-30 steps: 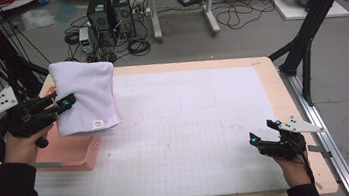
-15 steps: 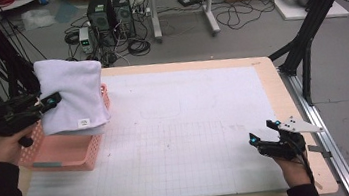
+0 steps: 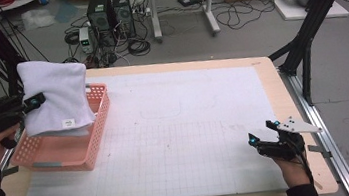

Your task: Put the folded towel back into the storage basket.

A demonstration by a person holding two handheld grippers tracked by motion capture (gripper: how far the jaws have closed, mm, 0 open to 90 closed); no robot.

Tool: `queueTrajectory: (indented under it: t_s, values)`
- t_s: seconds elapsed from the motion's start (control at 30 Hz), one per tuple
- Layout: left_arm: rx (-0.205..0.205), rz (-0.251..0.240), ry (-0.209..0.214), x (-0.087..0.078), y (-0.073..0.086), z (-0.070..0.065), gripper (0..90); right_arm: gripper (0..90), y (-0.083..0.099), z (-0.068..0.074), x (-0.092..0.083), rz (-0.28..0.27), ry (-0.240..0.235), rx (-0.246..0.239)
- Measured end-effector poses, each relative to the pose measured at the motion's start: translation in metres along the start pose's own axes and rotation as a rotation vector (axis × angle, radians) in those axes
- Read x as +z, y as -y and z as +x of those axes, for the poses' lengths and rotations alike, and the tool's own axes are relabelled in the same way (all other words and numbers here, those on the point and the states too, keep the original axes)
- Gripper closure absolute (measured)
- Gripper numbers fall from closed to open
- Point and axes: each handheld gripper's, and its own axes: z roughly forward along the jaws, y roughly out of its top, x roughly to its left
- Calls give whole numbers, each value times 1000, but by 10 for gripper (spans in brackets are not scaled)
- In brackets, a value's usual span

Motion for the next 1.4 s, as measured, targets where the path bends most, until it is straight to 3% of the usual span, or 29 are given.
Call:
queueTrajectory:
  t_s: [0.37,0.73,1.4]
  values:
    - [-18,50,18,-7,15,10,716,180,0,2,2,11,-2,-4]
    - [-38,53,55,-7,24,16,716,180,0,5,4,16,-8,-14]
    - [-51,160,86,6,43,30,716,180,1,7,6,32,-11,-21]
